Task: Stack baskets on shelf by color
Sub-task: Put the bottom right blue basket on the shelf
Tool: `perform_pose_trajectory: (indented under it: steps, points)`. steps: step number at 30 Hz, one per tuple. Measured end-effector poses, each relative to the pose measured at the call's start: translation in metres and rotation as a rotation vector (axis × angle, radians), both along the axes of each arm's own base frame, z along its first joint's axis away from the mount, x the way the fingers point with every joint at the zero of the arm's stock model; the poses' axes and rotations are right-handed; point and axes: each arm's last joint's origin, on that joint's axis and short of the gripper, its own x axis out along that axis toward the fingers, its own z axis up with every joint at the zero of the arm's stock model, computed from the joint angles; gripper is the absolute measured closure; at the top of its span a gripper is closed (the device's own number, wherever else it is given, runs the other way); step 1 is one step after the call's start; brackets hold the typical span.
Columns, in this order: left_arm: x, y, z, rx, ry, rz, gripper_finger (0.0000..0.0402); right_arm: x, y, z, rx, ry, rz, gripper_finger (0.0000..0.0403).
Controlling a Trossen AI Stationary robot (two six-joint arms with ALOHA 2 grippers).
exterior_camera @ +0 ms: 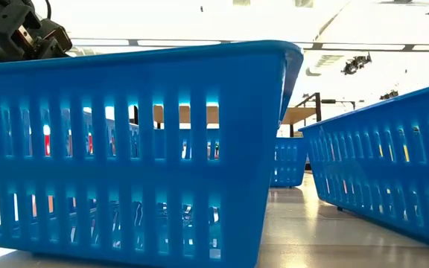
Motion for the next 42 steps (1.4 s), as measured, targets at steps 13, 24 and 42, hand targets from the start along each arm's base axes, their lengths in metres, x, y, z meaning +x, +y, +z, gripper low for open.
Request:
perform_pose_trajectory:
  steps: [13, 24, 42]
  points:
    - [0.0, 0.0, 0.0, 0.003, 0.0, 0.004, 0.0316, 0.025, 0.059, -0.031, -0.073, 0.307, 0.154, 0.0299]
    - [0.0, 0.0, 0.0, 0.002, 0.0, 0.004, 0.0316, 0.041, 0.089, -0.072, -0.043, 0.488, 0.212, 0.0299]
    - [0.0, 0.0, 0.0, 0.002, 0.0, 0.004, 0.0316, 0.061, 0.15, -0.139, -0.116, 0.487, 0.385, 0.0299]
